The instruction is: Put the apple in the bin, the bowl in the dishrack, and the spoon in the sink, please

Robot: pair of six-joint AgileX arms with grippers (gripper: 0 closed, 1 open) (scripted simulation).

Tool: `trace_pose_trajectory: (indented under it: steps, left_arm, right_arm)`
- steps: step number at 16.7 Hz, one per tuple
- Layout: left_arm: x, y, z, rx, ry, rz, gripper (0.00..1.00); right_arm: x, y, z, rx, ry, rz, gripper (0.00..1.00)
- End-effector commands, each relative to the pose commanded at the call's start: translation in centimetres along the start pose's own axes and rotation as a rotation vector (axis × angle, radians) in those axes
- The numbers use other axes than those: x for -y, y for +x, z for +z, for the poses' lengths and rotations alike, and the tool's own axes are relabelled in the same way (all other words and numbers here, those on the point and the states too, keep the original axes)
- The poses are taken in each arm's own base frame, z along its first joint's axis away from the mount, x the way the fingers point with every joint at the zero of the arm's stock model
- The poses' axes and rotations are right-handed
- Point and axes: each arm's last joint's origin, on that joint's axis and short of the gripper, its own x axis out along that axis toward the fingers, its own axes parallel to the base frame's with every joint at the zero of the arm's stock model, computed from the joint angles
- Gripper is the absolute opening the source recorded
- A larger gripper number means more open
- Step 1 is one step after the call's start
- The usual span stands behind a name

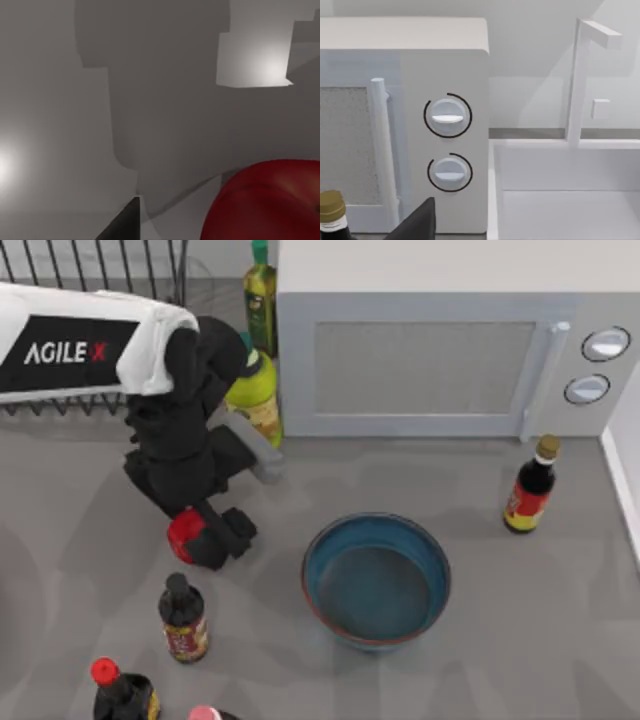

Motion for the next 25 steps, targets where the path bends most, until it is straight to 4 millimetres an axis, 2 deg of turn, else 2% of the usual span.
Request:
trace_pose_trajectory:
  steps: [7, 15, 16, 19, 22, 25]
  left_arm:
    - [0.0, 0.0, 0.0, 0.000, 0.000, 0.000, 0.02]
    - [0.0, 0.0, 0.0, 0.000, 0.000, 0.000, 0.00]
    - [-0.1, -0.7, -0.1, 0.007, 0.003, 0.020, 0.00]
    - [0.5, -1.1, 0.1, -0.008, 0.018, 0.018, 0.00]
    - [1.6, -2.7, 0.7, -0.021, 0.053, 0.029, 0.00]
    - [1.7, -5.6, 0.9, -0.011, 0.057, 0.043, 0.00]
  right_arm:
    - [0.0, 0.0, 0.0, 0.000, 0.000, 0.000, 1.00]
    - [0.0, 0.0, 0.0, 0.000, 0.000, 0.000, 1.00]
    - [0.0, 0.0, 0.0, 0.000, 0.000, 0.000, 1.00]
    - [0.0, 0.0, 0.0, 0.000, 0.000, 0.000, 1.00]
    - [0.0, 0.0, 0.0, 0.000, 0.000, 0.000, 1.00]
    - [0.0, 0.0, 0.0, 0.000, 0.000, 0.000, 1.00]
